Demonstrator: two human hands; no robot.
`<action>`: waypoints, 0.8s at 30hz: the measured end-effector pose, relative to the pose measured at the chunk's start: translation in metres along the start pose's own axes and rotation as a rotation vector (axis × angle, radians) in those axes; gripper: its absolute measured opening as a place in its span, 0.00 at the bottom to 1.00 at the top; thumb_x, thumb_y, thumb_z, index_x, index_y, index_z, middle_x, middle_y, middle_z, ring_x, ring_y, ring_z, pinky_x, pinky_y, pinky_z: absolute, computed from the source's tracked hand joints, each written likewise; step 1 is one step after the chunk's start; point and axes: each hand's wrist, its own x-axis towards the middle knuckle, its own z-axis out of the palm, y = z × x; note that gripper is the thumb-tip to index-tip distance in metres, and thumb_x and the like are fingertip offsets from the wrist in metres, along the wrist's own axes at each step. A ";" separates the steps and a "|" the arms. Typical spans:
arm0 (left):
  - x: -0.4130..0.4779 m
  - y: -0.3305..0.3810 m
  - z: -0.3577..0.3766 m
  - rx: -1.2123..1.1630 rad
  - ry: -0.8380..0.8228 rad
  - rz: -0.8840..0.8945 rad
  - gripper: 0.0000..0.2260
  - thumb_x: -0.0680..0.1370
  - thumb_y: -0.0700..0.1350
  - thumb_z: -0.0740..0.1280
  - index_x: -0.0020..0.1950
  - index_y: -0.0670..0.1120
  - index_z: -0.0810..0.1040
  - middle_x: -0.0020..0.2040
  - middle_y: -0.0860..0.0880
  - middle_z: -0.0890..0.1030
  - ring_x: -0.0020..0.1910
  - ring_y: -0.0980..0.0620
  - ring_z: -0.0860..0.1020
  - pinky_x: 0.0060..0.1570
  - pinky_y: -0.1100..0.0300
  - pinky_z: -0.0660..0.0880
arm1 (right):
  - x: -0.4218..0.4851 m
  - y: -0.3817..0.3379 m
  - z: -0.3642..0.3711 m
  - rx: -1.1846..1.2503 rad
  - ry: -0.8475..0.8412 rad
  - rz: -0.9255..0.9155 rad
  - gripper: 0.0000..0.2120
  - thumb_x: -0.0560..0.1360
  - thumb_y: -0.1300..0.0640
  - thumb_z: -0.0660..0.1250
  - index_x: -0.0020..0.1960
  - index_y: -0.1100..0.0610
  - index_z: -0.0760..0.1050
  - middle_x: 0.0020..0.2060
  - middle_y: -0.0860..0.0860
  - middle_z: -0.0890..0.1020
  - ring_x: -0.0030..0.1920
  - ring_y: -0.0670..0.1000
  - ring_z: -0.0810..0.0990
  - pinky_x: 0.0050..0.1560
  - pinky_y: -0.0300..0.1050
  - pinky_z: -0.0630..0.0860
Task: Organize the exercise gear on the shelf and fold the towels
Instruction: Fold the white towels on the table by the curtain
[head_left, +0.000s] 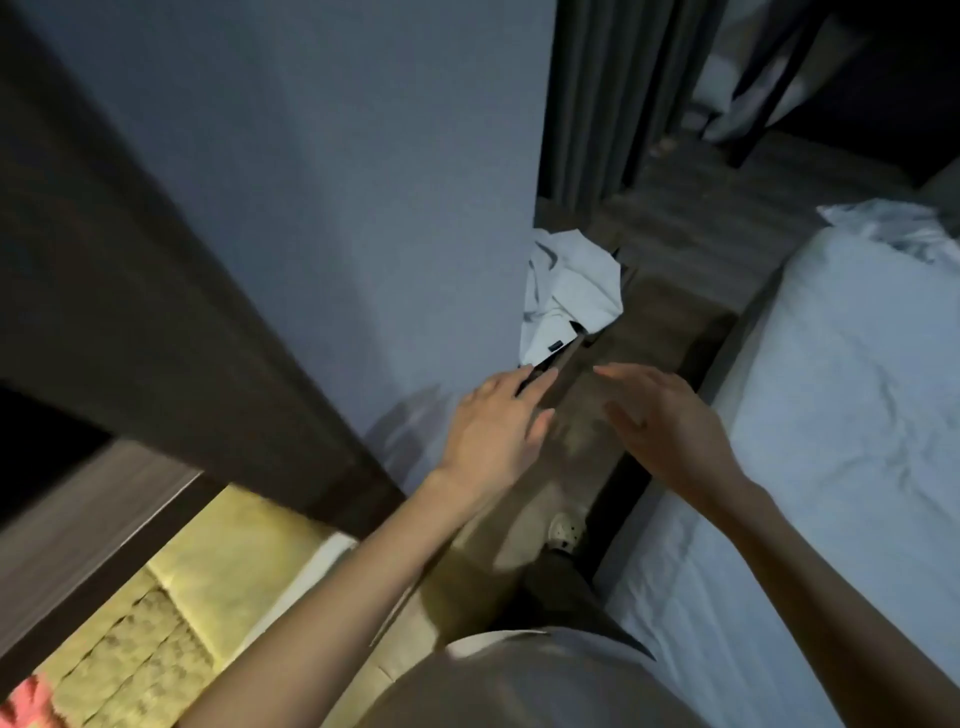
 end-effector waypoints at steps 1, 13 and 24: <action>0.020 0.003 0.002 0.013 0.005 0.005 0.22 0.82 0.53 0.54 0.76 0.55 0.58 0.75 0.51 0.64 0.72 0.49 0.63 0.68 0.52 0.64 | 0.013 0.015 -0.003 -0.018 -0.008 0.019 0.17 0.77 0.56 0.64 0.66 0.52 0.74 0.61 0.50 0.79 0.58 0.54 0.78 0.49 0.51 0.78; 0.242 0.038 0.033 0.022 -0.018 -0.131 0.22 0.82 0.52 0.54 0.76 0.53 0.59 0.75 0.49 0.64 0.71 0.46 0.65 0.65 0.51 0.67 | 0.171 0.163 -0.050 -0.206 -0.185 -0.027 0.18 0.78 0.56 0.63 0.67 0.54 0.72 0.57 0.53 0.79 0.53 0.58 0.78 0.42 0.49 0.76; 0.398 0.011 0.077 -0.072 0.022 -0.315 0.20 0.82 0.49 0.55 0.75 0.51 0.63 0.72 0.49 0.68 0.67 0.47 0.69 0.63 0.52 0.70 | 0.312 0.254 -0.037 -0.209 -0.276 -0.093 0.19 0.79 0.54 0.62 0.69 0.50 0.70 0.61 0.49 0.77 0.58 0.54 0.76 0.51 0.48 0.77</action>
